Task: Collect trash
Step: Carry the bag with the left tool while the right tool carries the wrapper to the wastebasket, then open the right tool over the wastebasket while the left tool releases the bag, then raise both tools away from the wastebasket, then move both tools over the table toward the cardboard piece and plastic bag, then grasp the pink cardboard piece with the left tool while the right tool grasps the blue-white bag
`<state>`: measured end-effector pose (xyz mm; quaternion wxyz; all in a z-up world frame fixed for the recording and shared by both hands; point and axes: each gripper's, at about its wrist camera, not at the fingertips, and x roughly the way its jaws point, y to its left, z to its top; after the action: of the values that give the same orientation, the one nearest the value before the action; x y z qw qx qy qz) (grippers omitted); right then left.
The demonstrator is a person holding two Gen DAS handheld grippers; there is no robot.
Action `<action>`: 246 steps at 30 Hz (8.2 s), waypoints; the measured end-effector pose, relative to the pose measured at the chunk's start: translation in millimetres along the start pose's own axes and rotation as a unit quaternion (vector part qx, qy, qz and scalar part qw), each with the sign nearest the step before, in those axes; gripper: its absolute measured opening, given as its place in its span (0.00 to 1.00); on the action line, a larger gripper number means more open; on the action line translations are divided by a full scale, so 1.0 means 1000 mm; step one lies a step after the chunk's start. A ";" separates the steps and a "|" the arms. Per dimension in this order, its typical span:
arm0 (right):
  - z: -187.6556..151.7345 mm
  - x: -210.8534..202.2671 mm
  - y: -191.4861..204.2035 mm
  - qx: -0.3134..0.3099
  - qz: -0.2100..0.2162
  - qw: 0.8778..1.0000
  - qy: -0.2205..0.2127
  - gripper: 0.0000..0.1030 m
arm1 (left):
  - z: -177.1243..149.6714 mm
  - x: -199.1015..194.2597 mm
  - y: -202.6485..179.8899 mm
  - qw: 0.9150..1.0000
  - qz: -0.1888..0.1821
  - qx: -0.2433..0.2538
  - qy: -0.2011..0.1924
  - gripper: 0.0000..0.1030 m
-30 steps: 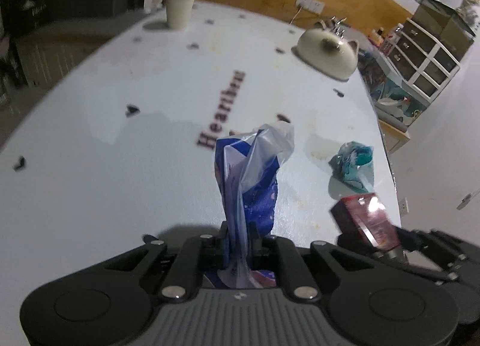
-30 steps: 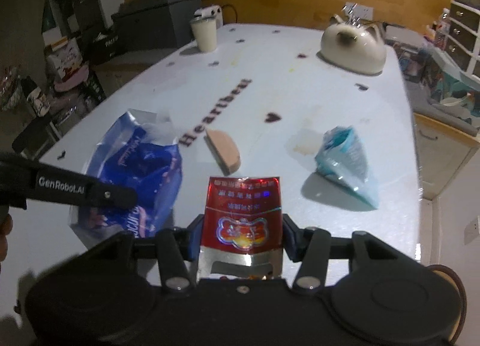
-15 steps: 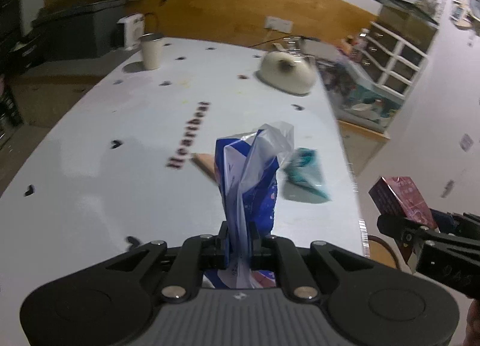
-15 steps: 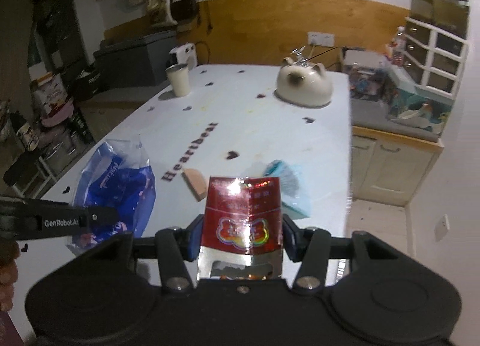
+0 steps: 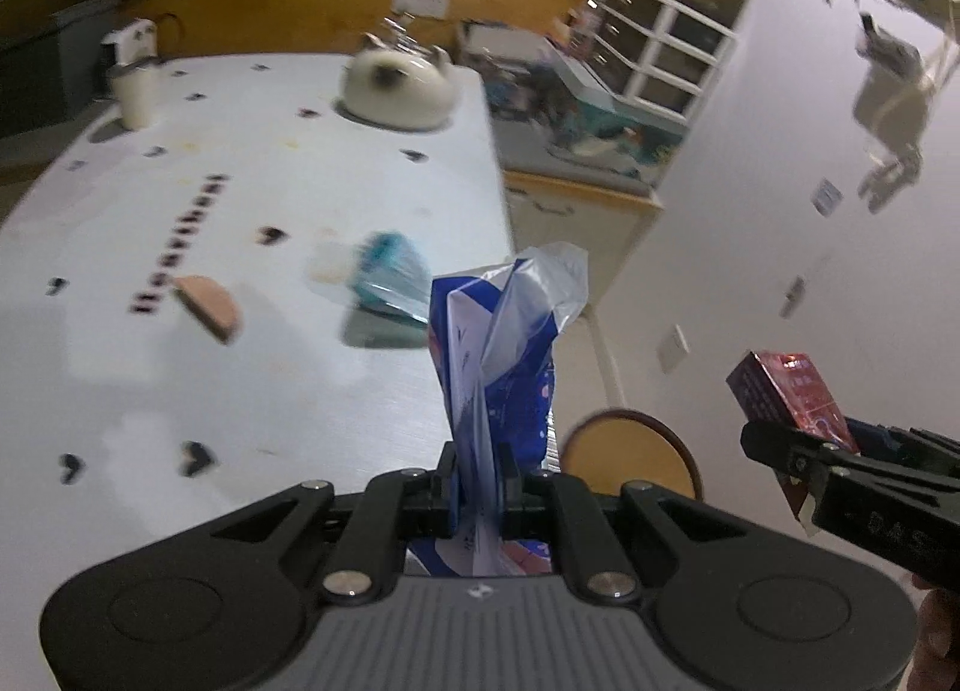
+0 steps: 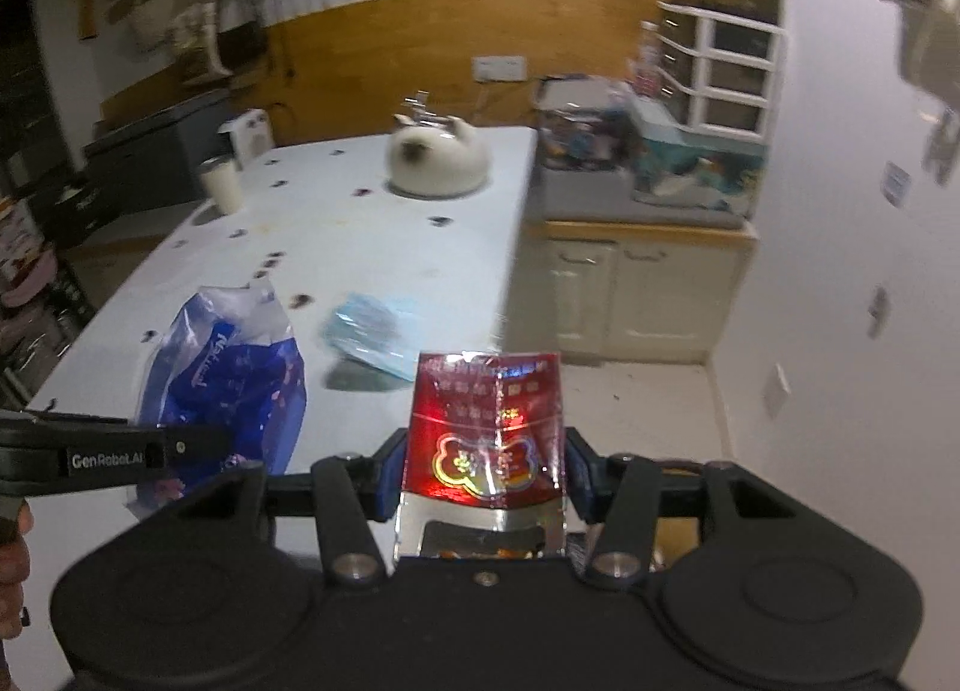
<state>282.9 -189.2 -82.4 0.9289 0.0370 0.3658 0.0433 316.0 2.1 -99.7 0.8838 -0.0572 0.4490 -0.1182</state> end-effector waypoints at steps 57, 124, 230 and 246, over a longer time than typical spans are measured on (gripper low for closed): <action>-0.128 0.288 -0.286 0.158 -0.019 0.945 0.287 0.51 | -0.053 0.431 -0.155 0.944 0.008 -0.054 0.325 0.10; -0.118 0.248 -0.326 0.163 -0.012 0.956 0.243 1.00 | -0.049 0.350 -0.170 0.957 0.029 0.045 0.284 1.00; 0.045 0.139 0.127 -0.105 -0.059 0.990 -0.077 1.00 | 0.080 0.037 0.199 0.993 0.047 -0.100 -0.041 1.00; 0.015 0.198 0.142 -0.237 -0.097 0.965 -0.049 1.00 | 0.094 0.162 0.207 0.968 0.161 -0.187 0.041 1.00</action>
<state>429.7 -27.7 -190.8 0.9278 -0.2174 0.3008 0.0369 517.2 159.4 -213.6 0.8460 -0.1434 0.5019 0.1090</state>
